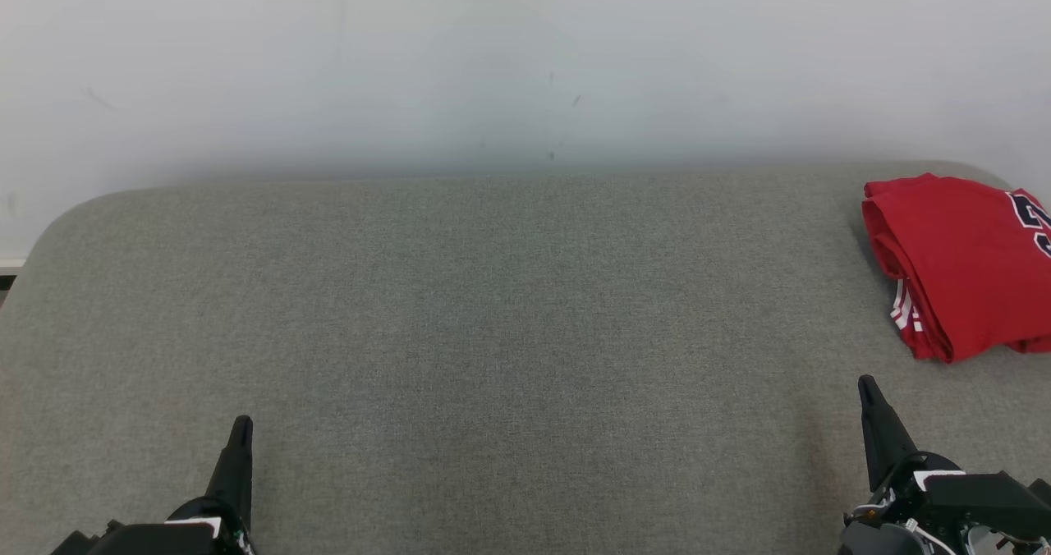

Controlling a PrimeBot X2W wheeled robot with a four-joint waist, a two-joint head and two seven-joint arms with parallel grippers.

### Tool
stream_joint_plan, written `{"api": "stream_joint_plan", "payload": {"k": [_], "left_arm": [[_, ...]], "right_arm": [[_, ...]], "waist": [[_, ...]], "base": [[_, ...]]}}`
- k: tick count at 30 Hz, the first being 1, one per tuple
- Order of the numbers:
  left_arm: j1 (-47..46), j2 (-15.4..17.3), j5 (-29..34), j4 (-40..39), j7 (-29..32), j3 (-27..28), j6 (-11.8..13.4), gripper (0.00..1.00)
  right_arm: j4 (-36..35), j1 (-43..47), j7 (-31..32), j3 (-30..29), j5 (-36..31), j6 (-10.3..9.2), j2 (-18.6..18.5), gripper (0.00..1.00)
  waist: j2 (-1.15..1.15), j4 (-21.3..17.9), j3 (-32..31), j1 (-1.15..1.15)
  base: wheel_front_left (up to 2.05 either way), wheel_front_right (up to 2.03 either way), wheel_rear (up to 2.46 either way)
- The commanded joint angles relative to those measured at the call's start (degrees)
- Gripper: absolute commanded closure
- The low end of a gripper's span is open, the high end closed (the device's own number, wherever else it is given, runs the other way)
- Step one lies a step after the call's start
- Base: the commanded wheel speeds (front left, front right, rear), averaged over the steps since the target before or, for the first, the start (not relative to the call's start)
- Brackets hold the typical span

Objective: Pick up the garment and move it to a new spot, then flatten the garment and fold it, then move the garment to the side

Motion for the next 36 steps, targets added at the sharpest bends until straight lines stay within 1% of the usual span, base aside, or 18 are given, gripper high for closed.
{"api": "stream_joint_plan", "payload": {"k": [1,36], "left_arm": [[-0.58,0.27,-0.3,0.02,0.01,0.2,-0.16,1.0],[-0.57,0.27,-0.29,0.03,-0.01,0.2,-0.16,1.0]], "right_arm": [[-0.01,-0.41,0.25,-0.15,-0.11,-0.12,0.15,1.0],[0.0,-0.46,0.54,-0.55,-0.59,-0.12,0.43,1.0]], "waist": [[0.0,0.0,0.0,0.0],[0.0,0.0,0.0,0.0]], "base": [[0.0,0.0,0.0],[0.0,0.0,0.0]]}}
